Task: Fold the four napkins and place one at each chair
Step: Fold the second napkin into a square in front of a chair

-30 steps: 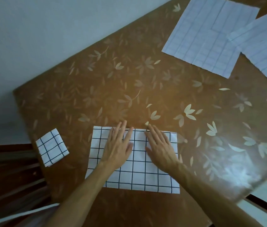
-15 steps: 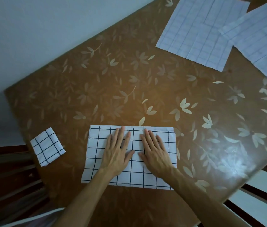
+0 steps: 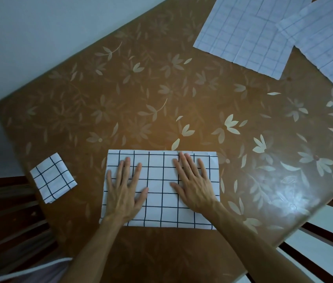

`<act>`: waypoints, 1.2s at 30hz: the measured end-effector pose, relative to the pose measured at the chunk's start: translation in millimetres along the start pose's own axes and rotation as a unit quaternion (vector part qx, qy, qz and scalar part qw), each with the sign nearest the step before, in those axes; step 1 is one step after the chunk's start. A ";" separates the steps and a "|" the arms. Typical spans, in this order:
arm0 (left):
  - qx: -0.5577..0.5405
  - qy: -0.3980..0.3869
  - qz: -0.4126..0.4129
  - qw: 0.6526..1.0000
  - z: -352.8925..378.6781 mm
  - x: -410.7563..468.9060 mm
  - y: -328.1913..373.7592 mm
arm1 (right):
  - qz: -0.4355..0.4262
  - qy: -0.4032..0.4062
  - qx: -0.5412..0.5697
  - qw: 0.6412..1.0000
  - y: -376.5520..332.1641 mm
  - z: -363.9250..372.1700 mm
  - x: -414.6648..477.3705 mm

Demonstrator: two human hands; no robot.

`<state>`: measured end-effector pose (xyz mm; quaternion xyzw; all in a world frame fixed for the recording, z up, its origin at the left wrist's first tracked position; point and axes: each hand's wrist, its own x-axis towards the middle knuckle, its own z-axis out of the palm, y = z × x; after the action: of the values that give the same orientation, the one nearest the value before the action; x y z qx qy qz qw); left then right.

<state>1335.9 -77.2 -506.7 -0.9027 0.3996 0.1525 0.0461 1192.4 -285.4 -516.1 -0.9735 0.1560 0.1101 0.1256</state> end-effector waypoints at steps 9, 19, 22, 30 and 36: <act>0.020 0.005 -0.051 0.998 1.1 -4.0 1.3 | 0.066 0.000 -0.012 0.998 20.6 -6.7 -8.0; -0.012 0.047 0.057 0.997 13.5 -15.7 15.7 | 0.018 0.004 0.012 1.000 -80.0 36.3 -55.0; -0.037 0.051 0.068 0.996 12.0 -14.8 11.1 | 0.017 0.003 0.011 1.000 -69.5 34.5 -58.7; -0.029 0.063 0.042 0.997 21.0 -44.6 -12.4 | 0.072 0.015 0.028 0.997 -37.4 26.0 -83.1; -0.030 0.058 -0.017 0.998 26.7 -61.0 -20.5 | 0.111 0.012 0.004 0.994 -17.2 22.4 -98.5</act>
<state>1305.9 -14.7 -513.8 -0.9179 0.3810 0.1106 -0.0015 1102.9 -236.1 -508.7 -0.9509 0.2648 0.1110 0.1151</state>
